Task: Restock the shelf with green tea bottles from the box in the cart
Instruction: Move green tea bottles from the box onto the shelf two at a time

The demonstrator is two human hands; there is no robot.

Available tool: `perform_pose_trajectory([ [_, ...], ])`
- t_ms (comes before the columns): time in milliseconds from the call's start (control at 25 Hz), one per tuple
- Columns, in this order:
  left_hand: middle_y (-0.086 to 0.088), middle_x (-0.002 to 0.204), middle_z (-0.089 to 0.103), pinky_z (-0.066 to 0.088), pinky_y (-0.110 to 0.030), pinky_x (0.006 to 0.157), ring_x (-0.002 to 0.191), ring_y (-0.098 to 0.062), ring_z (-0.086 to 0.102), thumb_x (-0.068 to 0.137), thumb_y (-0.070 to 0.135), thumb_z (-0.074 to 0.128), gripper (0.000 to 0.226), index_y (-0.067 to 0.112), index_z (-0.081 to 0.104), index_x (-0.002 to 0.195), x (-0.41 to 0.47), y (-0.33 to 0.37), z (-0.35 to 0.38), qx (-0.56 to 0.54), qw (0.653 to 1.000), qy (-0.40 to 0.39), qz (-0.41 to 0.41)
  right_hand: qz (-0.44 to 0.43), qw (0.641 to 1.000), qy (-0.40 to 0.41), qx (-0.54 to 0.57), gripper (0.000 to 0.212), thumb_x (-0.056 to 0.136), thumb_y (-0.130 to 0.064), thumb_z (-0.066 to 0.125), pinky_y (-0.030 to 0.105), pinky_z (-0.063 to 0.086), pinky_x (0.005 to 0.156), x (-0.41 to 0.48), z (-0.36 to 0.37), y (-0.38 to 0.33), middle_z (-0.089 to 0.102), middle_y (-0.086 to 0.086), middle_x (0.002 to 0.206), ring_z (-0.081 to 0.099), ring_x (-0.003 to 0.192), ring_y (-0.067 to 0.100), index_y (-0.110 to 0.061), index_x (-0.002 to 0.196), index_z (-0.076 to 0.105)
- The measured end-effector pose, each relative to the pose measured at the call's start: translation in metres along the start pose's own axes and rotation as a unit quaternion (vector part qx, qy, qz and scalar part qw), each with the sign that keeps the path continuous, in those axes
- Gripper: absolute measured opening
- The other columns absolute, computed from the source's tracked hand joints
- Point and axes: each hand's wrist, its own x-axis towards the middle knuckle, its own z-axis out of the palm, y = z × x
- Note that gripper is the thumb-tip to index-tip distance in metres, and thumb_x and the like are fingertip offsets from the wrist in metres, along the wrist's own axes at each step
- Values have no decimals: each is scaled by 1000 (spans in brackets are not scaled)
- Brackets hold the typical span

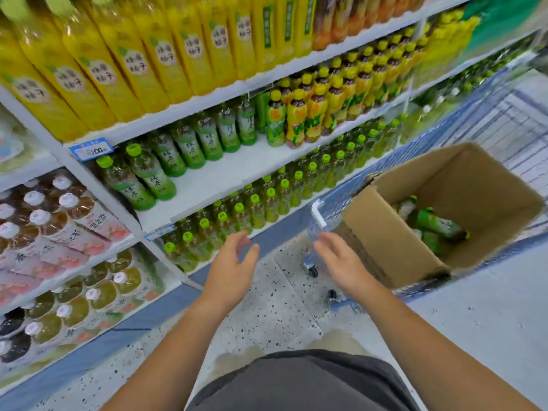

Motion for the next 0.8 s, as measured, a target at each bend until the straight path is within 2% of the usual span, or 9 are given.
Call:
perform_pose_trajectory([
  [240, 8, 146, 51, 38, -27, 104, 131, -9, 48, 102, 39, 54, 50, 20, 46, 148, 26, 63, 77, 51, 997, -41, 47, -9, 998, 68, 3, 50, 102, -45, 52, 21, 35, 92, -1, -102, 9, 50, -8, 143, 47, 118, 4, -26, 147, 45],
  [440, 9, 145, 52, 37, -26, 103, 130, -7, 49, 102, 42, 52, 46, 23, 50, 144, 54, 102, 140, 64, 992, -101, 44, 17, 994, 98, 40, 48, 103, -43, 50, 15, 42, 78, 4, -172, 17, 53, -7, 141, 54, 113, 6, -24, 147, 46],
  [600, 12, 139, 54, 36, -22, 96, 126, -5, 50, 103, 40, 52, 42, 24, 51, 142, 87, 131, 183, 83, 980, -172, 55, 44, 985, 143, 80, 46, 102, -47, 49, 25, 36, 90, 10, -210, 26, 53, -10, 134, 51, 117, 8, -30, 145, 47],
  [800, 9, 135, 58, 38, -24, 99, 126, -9, 53, 102, 39, 52, 39, 24, 54, 138, 152, 160, 228, 115, 958, -253, 70, 97, 961, 220, 139, 47, 102, -48, 48, 22, 36, 94, 27, -229, 38, 52, -13, 131, 51, 115, 5, -31, 146, 45],
])
